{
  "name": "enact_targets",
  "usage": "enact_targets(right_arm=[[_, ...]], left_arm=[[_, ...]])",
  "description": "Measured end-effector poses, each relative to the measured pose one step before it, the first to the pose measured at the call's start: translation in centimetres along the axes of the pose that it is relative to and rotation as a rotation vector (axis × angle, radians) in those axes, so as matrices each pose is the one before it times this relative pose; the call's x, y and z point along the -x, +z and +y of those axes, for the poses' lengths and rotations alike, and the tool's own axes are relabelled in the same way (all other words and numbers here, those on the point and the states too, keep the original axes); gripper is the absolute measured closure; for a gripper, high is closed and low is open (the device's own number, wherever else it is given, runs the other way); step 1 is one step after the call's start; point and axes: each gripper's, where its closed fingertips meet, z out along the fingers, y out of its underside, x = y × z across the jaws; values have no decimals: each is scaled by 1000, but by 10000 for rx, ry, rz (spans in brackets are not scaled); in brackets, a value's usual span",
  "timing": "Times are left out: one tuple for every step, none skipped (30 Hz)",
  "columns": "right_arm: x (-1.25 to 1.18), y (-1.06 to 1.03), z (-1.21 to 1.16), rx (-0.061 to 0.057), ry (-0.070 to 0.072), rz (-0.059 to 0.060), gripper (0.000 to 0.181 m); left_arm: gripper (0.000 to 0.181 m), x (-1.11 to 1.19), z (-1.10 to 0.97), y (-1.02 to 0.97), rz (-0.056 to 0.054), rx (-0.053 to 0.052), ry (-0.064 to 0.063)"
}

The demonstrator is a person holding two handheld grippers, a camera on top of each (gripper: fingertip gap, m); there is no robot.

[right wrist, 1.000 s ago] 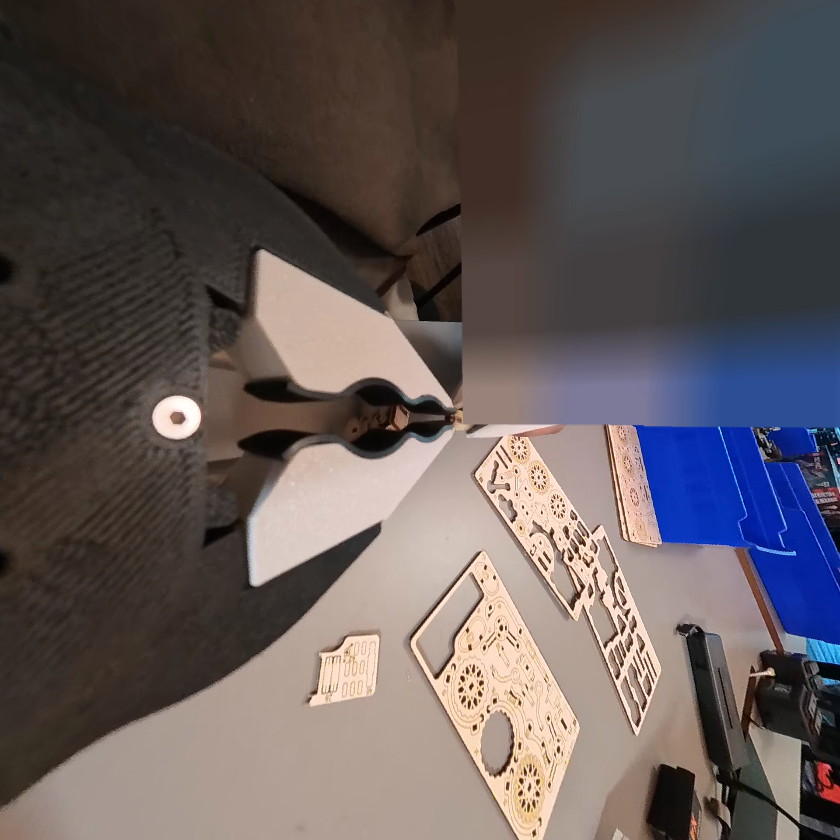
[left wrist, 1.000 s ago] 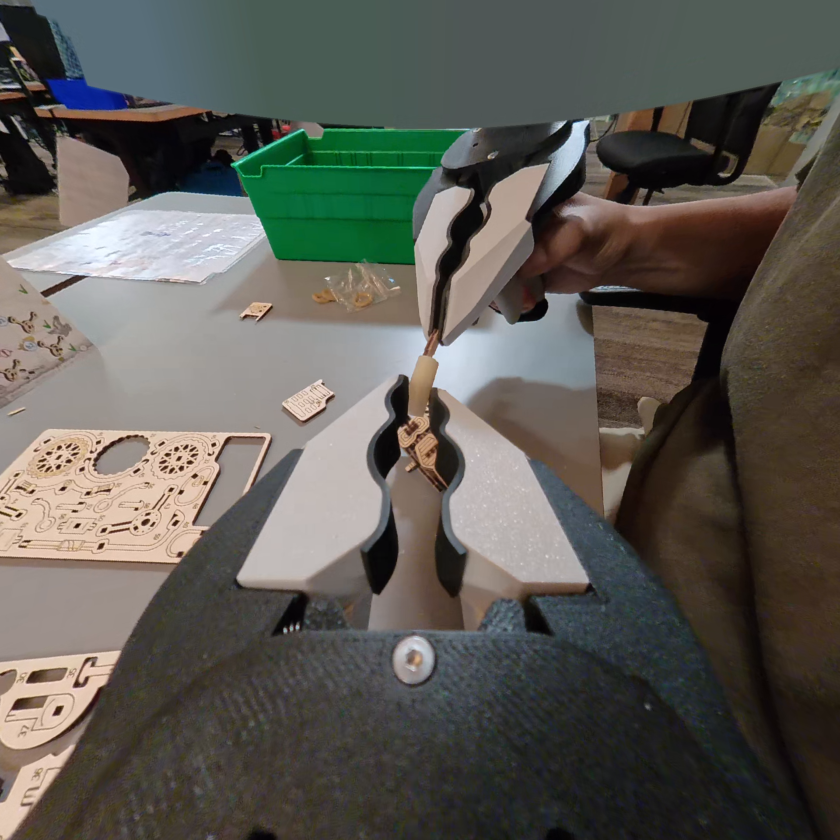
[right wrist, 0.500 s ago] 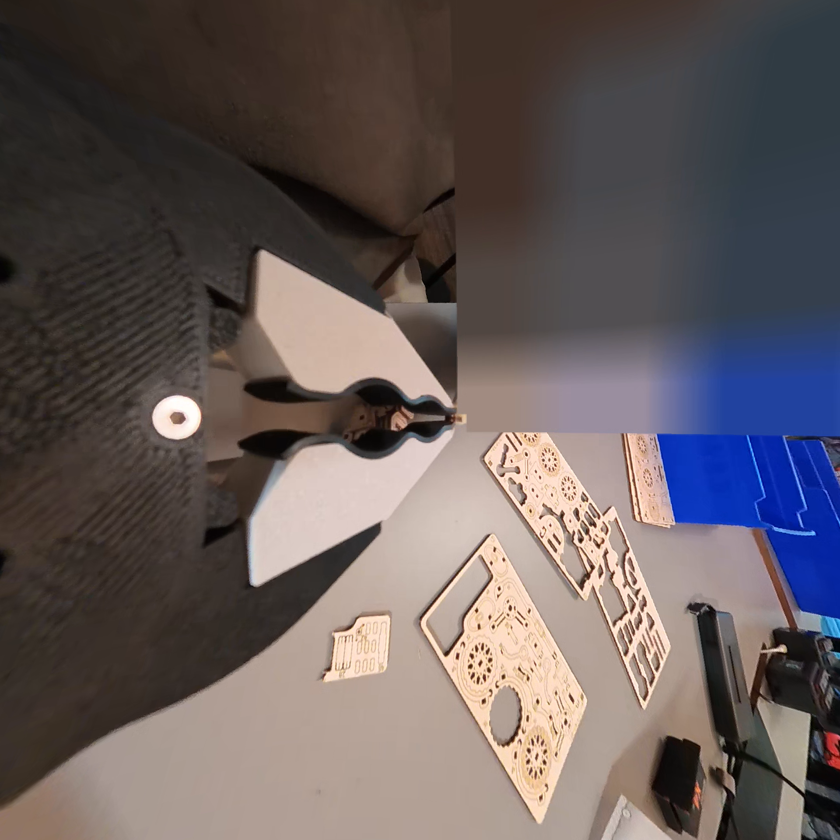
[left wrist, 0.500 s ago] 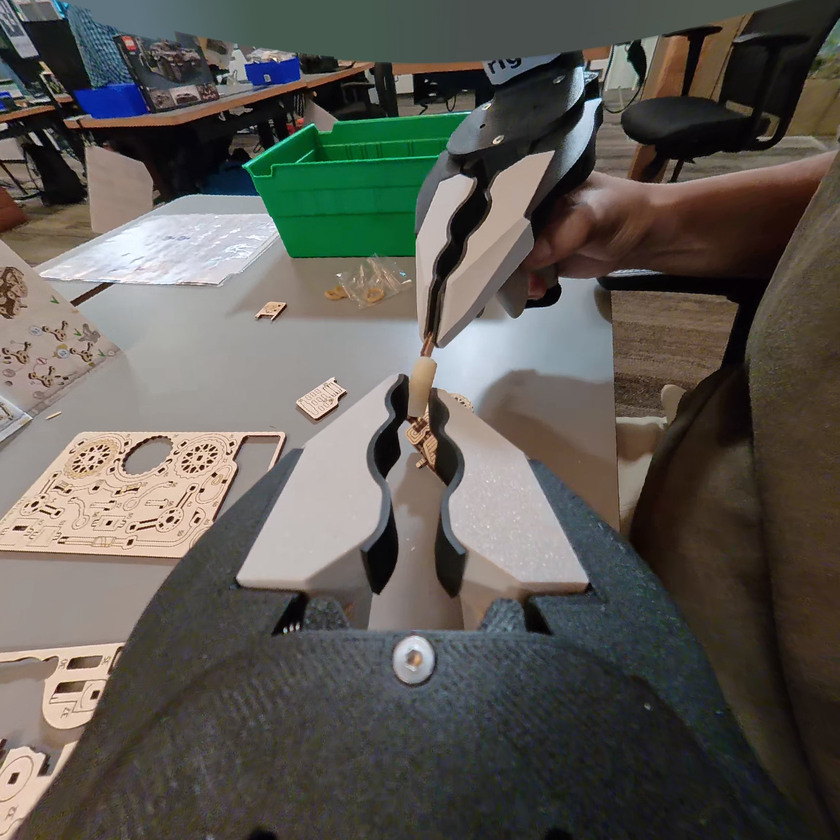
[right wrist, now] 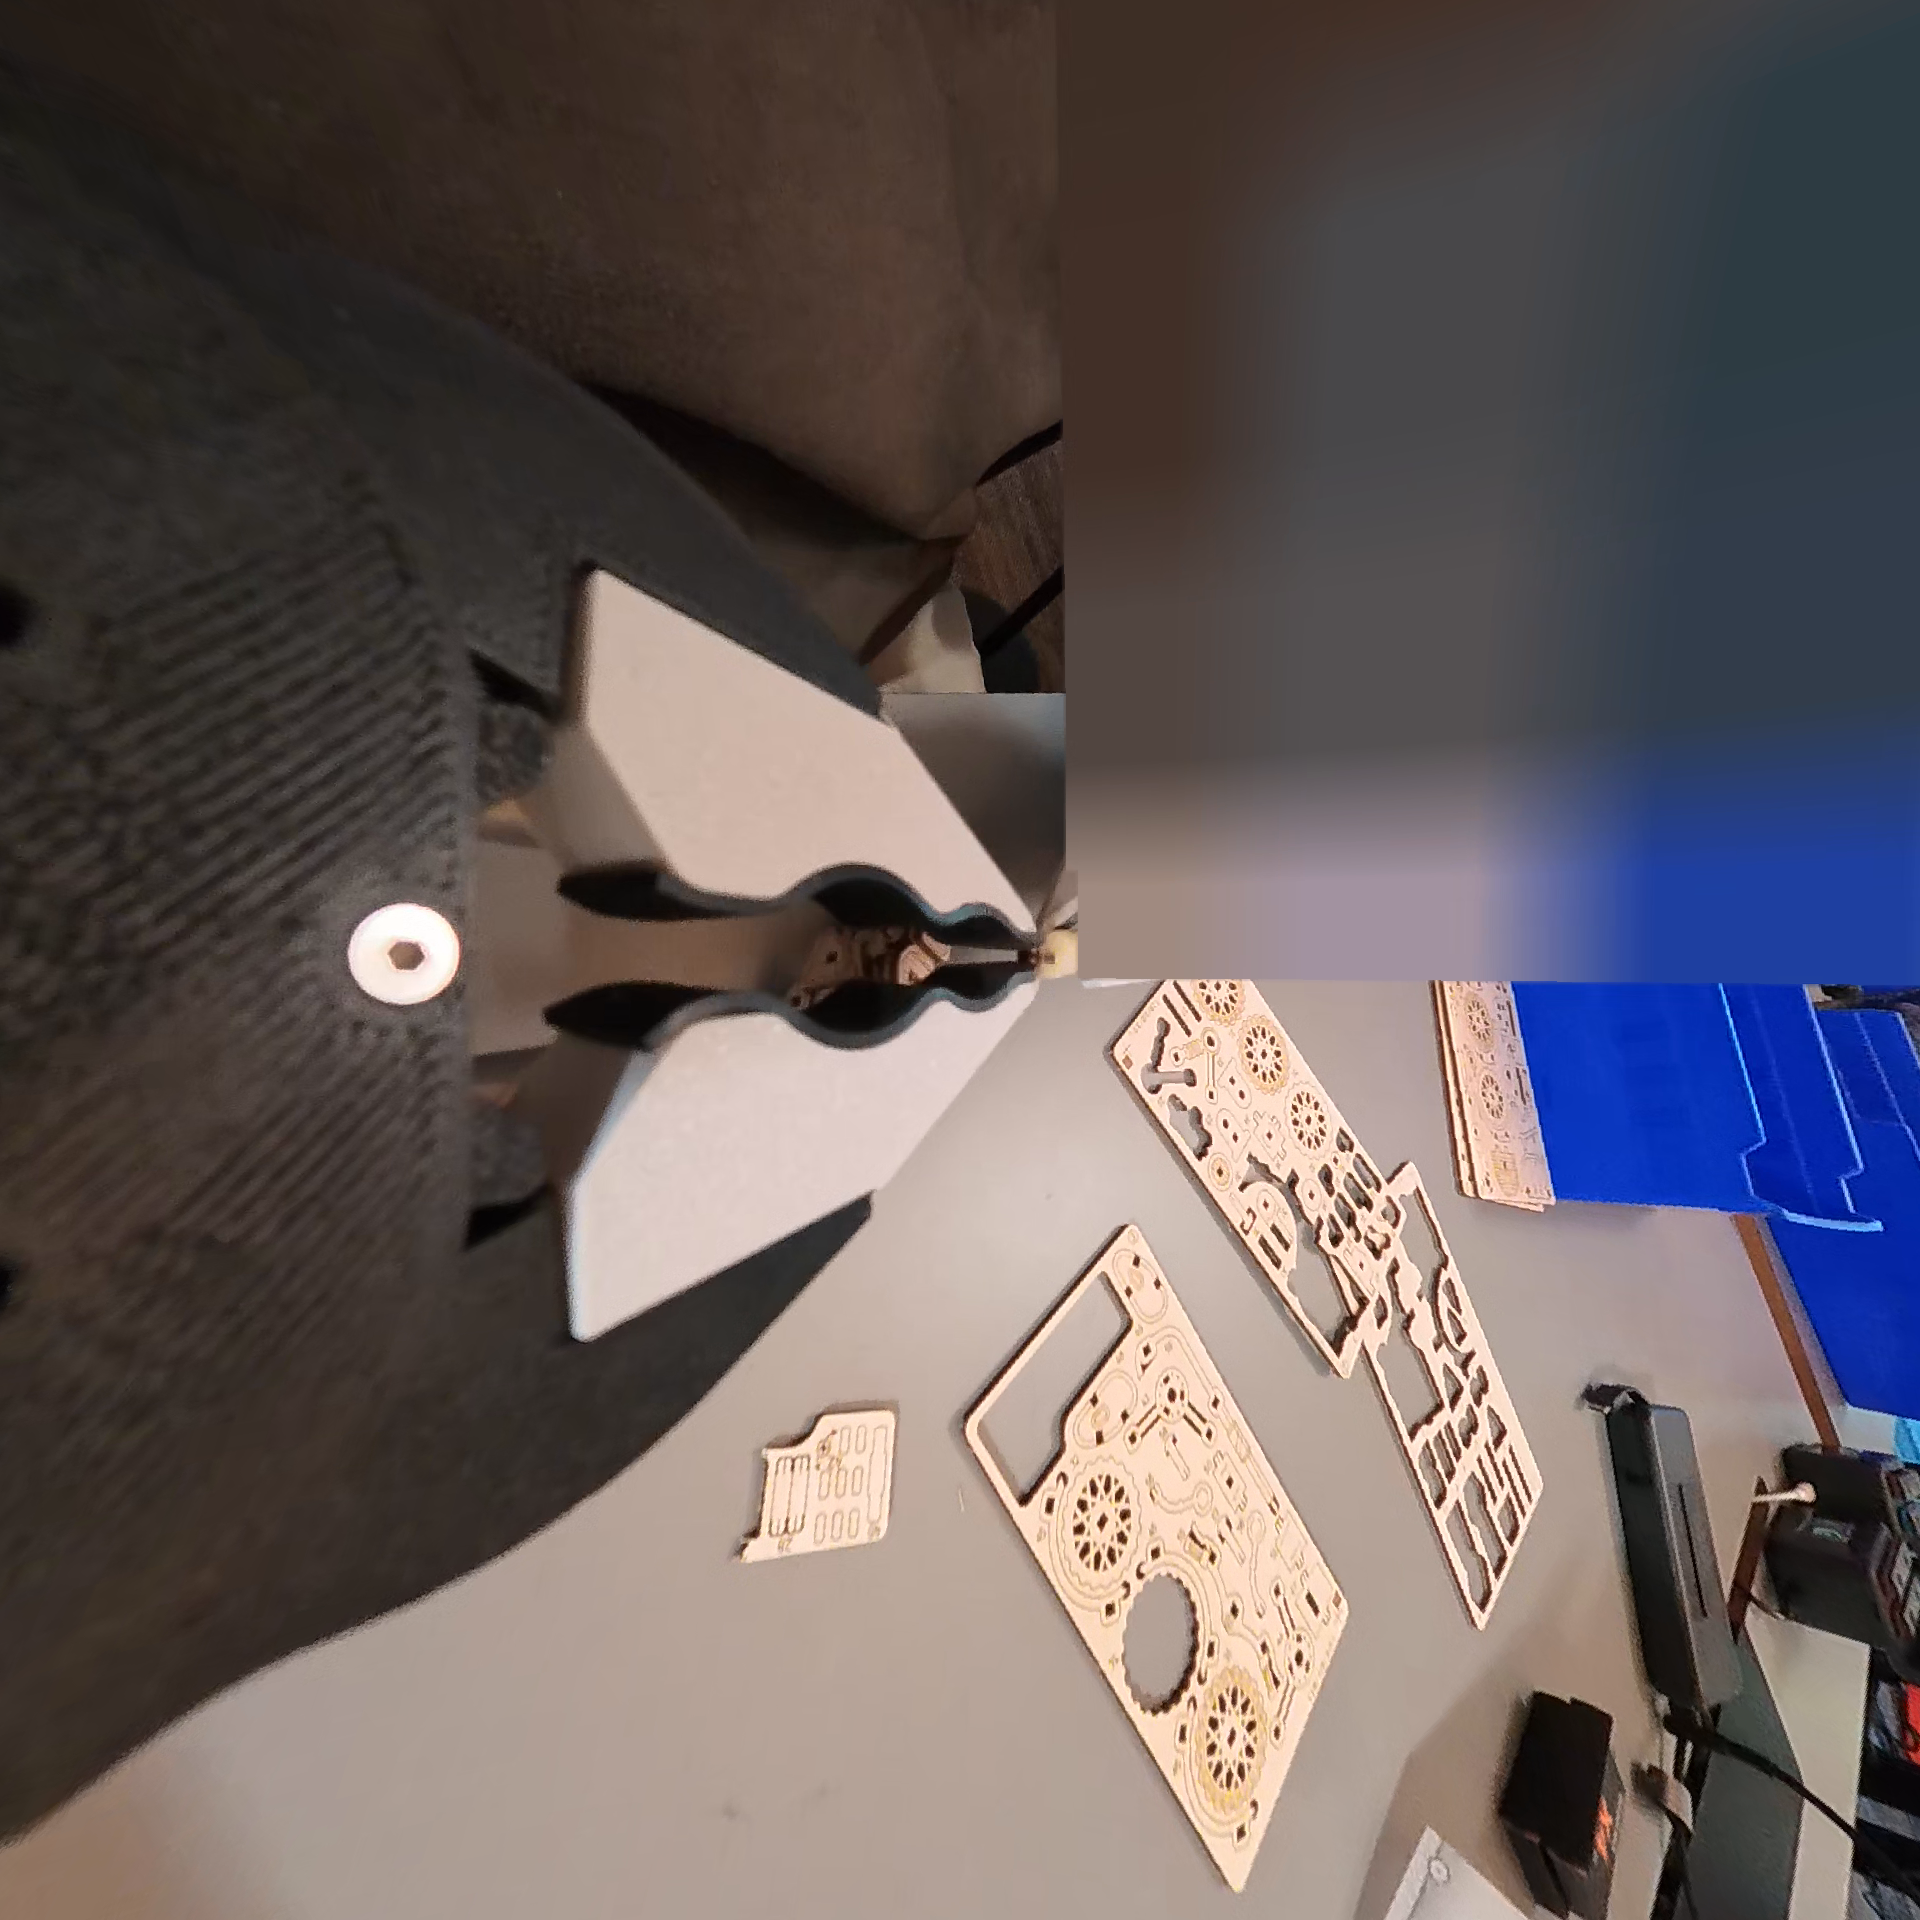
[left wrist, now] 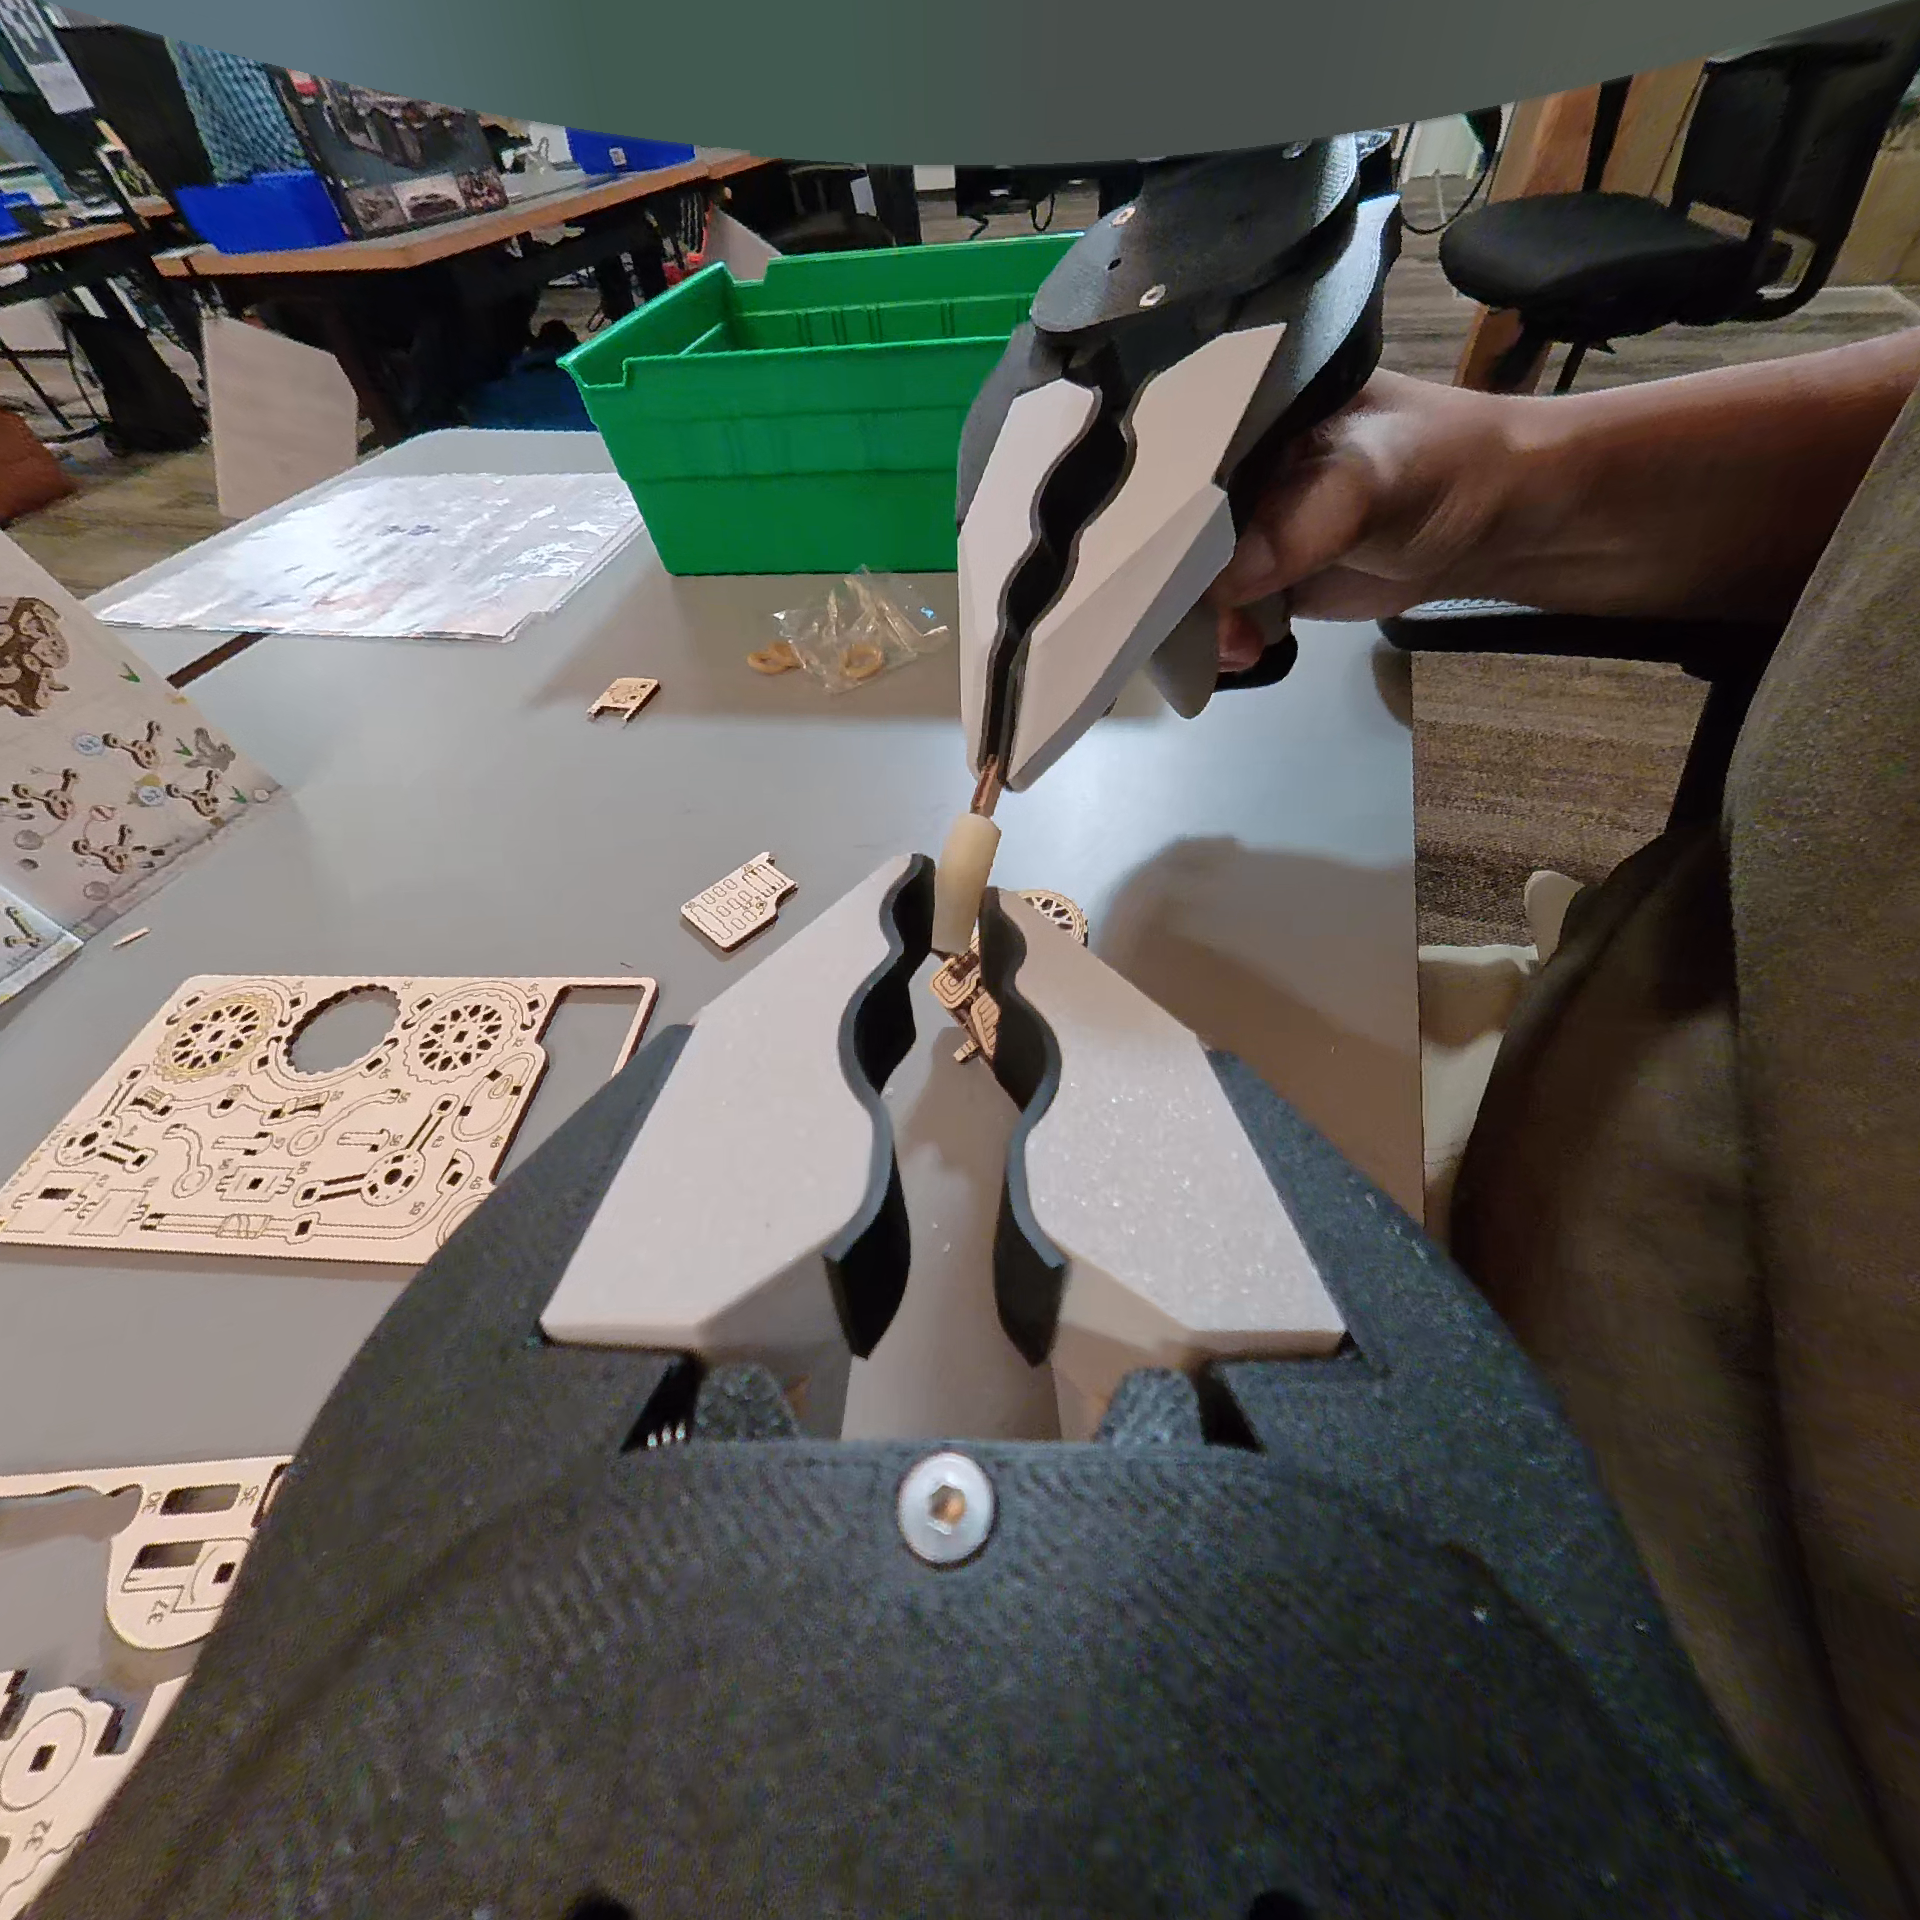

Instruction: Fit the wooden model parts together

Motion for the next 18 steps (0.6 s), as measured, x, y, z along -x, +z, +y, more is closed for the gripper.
enact_targets(right_arm=[[34, 19, 64, 42, 1, -20, 181], [42, -2, 35, 19, -5, -30, 181], [17, -2, 26, 15, -2, -21, 181], [-9, -9, 11, 10, 4, -2, 181], [-10, 5, 6, -2, 1, 6, 181], [-4, 23, 21, 6, 6, 5, 181], [-17, 25, 30, 19, 23, 13, 181], [-28, 21, 65, 46, 0, 18, 181], [-29, 10, 72, 55, -40, 37, 181], [-12, 23, 123, 93, -41, 34, 181], [-14, 76, 155, 125, -59, 50, 181], [-6, 120, 226, 166, -99, 64, 181], [7, 173, 275, 200, -122, 69, 181], [119, 316, 327, 227, -123, 13, 181], [236, 446, 258, 185, -96, -38, 181], [-169, 305, 281, 199, -197, 246, 181], [-331, -49, -164, -54, -193, 324, 181], [-139, -298, -628, -305, 18, 108, 181]], left_arm=[[174, 22, 71, 39, -33, 53, -5], [174, 22, 47, 52, -45, 46, -4], [174, 32, 24, 40, -61, 35, 11], [174, 23, 5, 34, -59, 30, 57], [174, 23, 3, 2, -61, 24, 92], [174, 23, 2, -6, -88, 30, 151], [174, 34, 7, -17, -161, 62, 300], [174, 24, 45, 0, -226, 141, 463], [174, 3, 30, 12, -235, 152, 463], [174, -47, 70, 17, -191, 179, 454], [174, -29, 84, -7, -161, 164, 397], [174, -73, 108, 17, -87, 165, 287], [175, -67, 70, 9, -70, 149, 277], [180, -159, -173, -8, -42, 34, 287], [181, -581, -706, -13, 197, -225, 158], [181, -244, -381, 114, -7, 12, 32], [181, -47, 285, 117, -95, 320, 285], [181, 110, 660, 136, -157, 374, 265]])
